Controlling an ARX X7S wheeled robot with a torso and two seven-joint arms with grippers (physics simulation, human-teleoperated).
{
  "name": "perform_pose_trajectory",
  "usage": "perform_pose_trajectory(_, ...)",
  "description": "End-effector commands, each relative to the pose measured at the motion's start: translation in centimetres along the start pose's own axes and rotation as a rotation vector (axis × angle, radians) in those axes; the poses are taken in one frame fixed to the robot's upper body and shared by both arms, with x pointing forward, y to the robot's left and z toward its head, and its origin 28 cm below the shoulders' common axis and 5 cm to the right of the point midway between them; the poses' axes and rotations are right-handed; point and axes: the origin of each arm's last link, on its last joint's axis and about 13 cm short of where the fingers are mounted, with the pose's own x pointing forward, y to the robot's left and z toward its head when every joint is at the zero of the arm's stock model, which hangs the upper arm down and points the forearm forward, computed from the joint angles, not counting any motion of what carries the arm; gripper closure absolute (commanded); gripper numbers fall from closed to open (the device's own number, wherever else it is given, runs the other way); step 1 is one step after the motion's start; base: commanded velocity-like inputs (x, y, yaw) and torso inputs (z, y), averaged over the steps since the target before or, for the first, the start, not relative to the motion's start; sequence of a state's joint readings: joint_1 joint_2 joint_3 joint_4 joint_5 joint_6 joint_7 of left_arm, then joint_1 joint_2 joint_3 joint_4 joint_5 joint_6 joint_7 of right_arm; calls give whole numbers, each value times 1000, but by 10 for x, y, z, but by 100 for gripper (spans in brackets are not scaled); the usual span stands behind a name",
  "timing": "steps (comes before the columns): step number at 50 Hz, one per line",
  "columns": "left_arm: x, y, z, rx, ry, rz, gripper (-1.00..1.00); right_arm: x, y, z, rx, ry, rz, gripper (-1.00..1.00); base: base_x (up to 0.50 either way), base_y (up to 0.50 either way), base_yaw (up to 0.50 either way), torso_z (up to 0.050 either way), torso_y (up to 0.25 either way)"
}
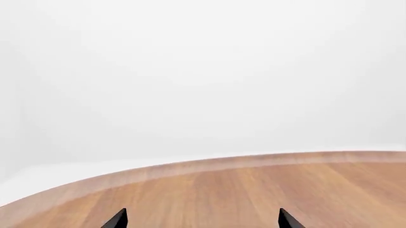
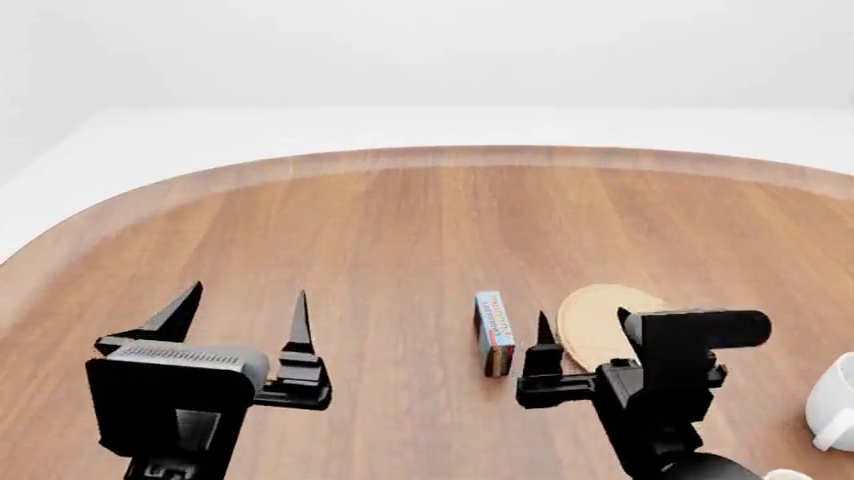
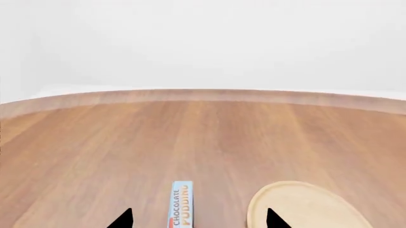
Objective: Put the chocolate pudding to the left of the plate.
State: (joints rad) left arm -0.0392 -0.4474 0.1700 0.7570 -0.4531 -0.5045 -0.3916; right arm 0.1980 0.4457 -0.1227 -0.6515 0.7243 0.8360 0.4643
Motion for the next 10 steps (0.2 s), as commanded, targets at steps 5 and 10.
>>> perform_pose_trajectory(5,-53,-1,-12,-3,-70,2,-100,-59,4,-22,3,-213,-4,-100,0,0,0,0,250)
perform_pose_trajectory(10,-65,-2,-12,-18,-84,-3,-100,-73,7,-24,-2,-251,-7,-100,0,0,0,0,250)
